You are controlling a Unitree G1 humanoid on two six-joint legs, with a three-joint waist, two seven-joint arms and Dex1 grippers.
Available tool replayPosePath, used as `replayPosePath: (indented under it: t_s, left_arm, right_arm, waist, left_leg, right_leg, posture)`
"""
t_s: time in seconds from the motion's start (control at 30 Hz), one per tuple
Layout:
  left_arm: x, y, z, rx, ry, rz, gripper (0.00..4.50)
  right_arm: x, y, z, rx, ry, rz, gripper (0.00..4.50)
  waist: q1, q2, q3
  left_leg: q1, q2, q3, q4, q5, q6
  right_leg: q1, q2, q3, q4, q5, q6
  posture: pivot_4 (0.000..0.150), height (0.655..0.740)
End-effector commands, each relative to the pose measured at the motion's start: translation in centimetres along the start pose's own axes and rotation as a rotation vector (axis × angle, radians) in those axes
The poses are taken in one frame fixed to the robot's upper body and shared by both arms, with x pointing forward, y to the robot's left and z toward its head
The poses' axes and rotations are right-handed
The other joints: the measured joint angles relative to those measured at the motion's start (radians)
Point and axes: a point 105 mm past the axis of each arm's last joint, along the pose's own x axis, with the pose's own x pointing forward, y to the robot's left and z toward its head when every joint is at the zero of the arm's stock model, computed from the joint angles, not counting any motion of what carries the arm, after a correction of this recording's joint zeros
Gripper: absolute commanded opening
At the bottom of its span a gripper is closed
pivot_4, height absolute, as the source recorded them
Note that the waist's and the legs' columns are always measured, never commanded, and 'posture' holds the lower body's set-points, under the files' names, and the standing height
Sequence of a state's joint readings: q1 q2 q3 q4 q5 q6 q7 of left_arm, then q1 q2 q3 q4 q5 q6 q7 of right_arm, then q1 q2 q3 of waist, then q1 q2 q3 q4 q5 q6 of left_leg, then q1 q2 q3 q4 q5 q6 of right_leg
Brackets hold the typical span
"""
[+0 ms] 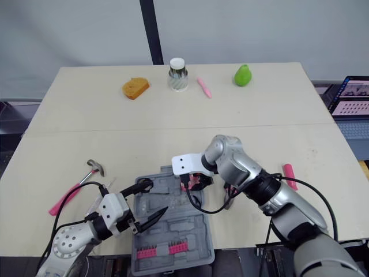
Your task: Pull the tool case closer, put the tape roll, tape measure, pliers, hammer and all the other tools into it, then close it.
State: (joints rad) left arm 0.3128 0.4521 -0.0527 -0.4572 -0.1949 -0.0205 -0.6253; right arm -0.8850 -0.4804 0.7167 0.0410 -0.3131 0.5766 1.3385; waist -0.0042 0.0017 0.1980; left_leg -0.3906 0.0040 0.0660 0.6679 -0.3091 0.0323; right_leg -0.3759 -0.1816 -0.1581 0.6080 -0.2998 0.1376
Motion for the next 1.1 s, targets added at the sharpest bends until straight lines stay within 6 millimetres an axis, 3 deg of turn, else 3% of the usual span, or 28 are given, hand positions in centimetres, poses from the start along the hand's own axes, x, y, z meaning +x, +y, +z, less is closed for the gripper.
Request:
replayPosePath:
  t_s: [0.03, 0.37, 0.43, 0.5, 0.8, 0.97, 1.07, 1.1]
  left_arm:
    - [-0.1, 0.0, 0.4, 0.017, -0.018, -0.006, 4.50]
    - [-0.2, -0.1, 0.3, 0.017, -0.015, -0.013, 4.50]
    - [-0.2, -0.1, 0.3, 0.016, -0.014, -0.014, 4.50]
    - [-0.3, -0.1, 0.3, 0.016, -0.014, -0.015, 4.50]
    - [-0.3, -0.1, 0.2, 0.013, -0.015, -0.020, 4.50]
    - [-0.4, -0.1, 0.1, 0.012, -0.013, -0.019, 4.50]
    - [-0.5, -0.2, 0.0, 0.011, -0.012, -0.028, 4.50]
    - [-0.5, -0.2, 0.0, 0.011, -0.011, -0.030, 4.50]
  right_arm:
    - [-0.6, -0.2, 0.6, -0.025, -0.020, -0.042, 2.96]
    - [-0.6, -0.3, 0.8, -0.025, -0.025, -0.047, 2.96]
    - [-0.9, -0.2, 0.9, -0.025, -0.032, -0.047, 3.98]
    - [-1.2, -0.2, 1.1, -0.025, -0.040, -0.045, 4.46]
    - [-3.0, 0.3, 1.7, -0.034, -0.085, -0.042, 4.46]
    - [-4.6, 0.3, 3.1, 0.000, -0.362, -0.107, 4.46]
    - [-5.4, 0.2, 2.5, 0.068, -0.496, -0.136, 4.46]
    - [-5.5, 0.2, 2.4, 0.085, -0.527, -0.135, 3.96]
  waist:
    - [0.000, 0.000, 0.000]
    - [0.000, 0.000, 0.000]
    - [0.000, 0.000, 0.000]
    - [0.000, 0.000, 0.000]
    - [0.000, 0.000, 0.000]
    - [0.002, 0.000, 0.000]
    - [0.003, 0.000, 0.000]
    - [0.002, 0.000, 0.000]
  left_leg:
    - [0.000, 0.000, 0.000, 0.000, 0.000, 0.000]
    - [0.000, 0.000, 0.000, 0.000, 0.000, 0.000]
    - [0.000, 0.000, 0.000, 0.000, 0.000, 0.000]
    - [0.000, 0.000, 0.000, 0.000, 0.000, 0.000]
    - [0.000, 0.000, 0.000, 0.000, 0.000, 0.000]
    - [0.000, 0.000, 0.000, 0.000, 0.000, 0.000]
    - [0.000, 0.000, 0.000, 0.000, 0.000, 0.000]
    - [0.000, 0.000, 0.000, 0.000, 0.000, 0.000]
  right_leg:
    - [0.000, 0.000, 0.000, 0.000, 0.000, 0.000]
    - [0.000, 0.000, 0.000, 0.000, 0.000, 0.000]
    - [0.000, 0.000, 0.000, 0.000, 0.000, 0.000]
    - [0.000, 0.000, 0.000, 0.000, 0.000, 0.000]
    - [0.000, 0.000, 0.000, 0.000, 0.000, 0.000]
    - [0.000, 0.000, 0.000, -0.001, 0.000, 0.000]
    - [0.001, 0.000, 0.000, -0.001, 0.000, 0.000]
    - [0.001, 0.000, 0.000, -0.001, 0.000, 0.000]
  posture:
    - [0.150, 0.7400]
    - [0.150, 0.7400]
    - [0.150, 0.7400]
    - [0.150, 0.7400]
    - [0.150, 0.7400]
    - [0.150, 0.7400]
    - [0.150, 0.7400]
    - [0.150, 0.7400]
